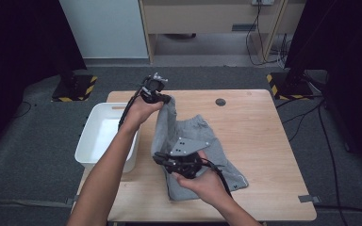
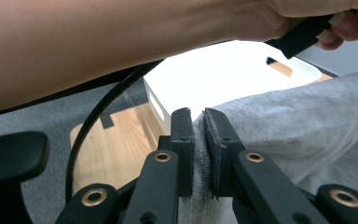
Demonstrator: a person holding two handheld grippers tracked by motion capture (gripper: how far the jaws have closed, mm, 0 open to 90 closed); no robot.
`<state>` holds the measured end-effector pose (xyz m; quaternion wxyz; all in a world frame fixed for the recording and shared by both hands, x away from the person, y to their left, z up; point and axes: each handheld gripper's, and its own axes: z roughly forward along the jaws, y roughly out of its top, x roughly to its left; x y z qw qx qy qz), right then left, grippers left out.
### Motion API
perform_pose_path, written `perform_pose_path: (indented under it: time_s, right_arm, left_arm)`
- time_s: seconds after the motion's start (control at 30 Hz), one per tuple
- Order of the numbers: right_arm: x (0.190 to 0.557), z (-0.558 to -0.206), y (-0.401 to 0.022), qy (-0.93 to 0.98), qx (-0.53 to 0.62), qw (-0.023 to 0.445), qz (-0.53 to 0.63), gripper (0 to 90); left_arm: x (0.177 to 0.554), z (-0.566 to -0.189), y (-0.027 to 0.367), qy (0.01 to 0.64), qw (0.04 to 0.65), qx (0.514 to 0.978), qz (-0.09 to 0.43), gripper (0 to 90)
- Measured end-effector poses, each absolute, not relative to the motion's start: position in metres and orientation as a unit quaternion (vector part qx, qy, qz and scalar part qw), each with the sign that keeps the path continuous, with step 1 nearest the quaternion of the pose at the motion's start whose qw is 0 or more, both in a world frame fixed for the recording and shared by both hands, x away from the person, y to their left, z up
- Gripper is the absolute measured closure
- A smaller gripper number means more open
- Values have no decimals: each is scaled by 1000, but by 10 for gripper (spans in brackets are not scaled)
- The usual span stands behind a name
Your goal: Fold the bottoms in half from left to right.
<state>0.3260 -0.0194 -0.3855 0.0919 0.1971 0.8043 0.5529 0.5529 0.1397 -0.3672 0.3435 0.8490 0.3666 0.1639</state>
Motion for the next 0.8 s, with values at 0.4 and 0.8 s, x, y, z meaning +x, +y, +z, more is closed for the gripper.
perform_pose_path:
  time_s: [0.4,0.8]
  right_arm:
    - [318,-387,-65,807,214,117,538,828]
    - [317,-388,-95,809,231,133,524,828]
  left_arm:
    - [552,-377,111,350,382,841,159,862]
    - [551,-384,100,342,407,831,163,862]
